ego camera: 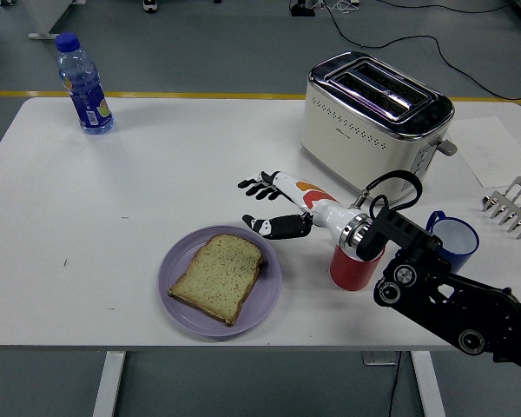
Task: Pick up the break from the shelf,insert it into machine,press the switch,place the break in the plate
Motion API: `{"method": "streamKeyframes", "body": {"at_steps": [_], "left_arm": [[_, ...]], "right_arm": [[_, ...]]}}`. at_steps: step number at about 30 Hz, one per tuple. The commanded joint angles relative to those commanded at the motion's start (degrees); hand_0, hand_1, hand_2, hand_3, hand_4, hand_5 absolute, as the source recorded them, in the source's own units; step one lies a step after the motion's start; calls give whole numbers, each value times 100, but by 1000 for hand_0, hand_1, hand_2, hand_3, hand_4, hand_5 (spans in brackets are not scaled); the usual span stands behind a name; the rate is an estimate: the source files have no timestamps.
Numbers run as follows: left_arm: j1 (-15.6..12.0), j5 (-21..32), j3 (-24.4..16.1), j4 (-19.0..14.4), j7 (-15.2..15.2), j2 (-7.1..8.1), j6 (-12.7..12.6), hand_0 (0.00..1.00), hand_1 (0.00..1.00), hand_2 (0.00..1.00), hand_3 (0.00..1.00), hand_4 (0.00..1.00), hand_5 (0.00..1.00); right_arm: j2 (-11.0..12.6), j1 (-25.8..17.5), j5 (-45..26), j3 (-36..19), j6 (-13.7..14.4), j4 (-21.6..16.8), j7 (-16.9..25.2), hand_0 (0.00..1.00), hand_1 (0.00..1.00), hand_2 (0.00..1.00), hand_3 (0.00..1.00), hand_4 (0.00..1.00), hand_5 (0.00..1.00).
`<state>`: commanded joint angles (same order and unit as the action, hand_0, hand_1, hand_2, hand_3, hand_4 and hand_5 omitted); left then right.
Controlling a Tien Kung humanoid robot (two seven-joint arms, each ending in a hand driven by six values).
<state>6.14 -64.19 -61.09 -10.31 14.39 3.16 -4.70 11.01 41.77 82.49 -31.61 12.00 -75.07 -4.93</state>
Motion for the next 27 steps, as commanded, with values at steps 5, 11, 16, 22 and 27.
{"method": "streamKeyframes", "body": {"at_steps": [5,11,16,22,27], "left_arm": [[-11,-49,-34,0,10,-3,4,686,714,719,565,291,904],[-33,-63,-45,0,13,-2,4,686,713,718,565,291,904],[-44,-92,-55,0,17,-4,5,686,714,718,565,291,904],[-84,-167,-118,0,21,-13,4,686,713,718,564,290,901],[-122,-256,-173,0,28,-23,11,686,714,718,565,290,902]], "right_arm": [[74,-92,-247,-286,148,-288,175,723,715,737,805,688,262],[340,-292,-1598,-1016,-10,-997,898,747,733,758,803,688,266],[505,-491,-2787,-1698,-485,-1434,1201,737,729,757,771,661,270],[663,-829,-4195,-2695,-642,-1616,1439,737,733,742,734,567,340],[781,-1076,-5385,-3648,-466,-1496,1736,782,755,767,751,538,421]]}}
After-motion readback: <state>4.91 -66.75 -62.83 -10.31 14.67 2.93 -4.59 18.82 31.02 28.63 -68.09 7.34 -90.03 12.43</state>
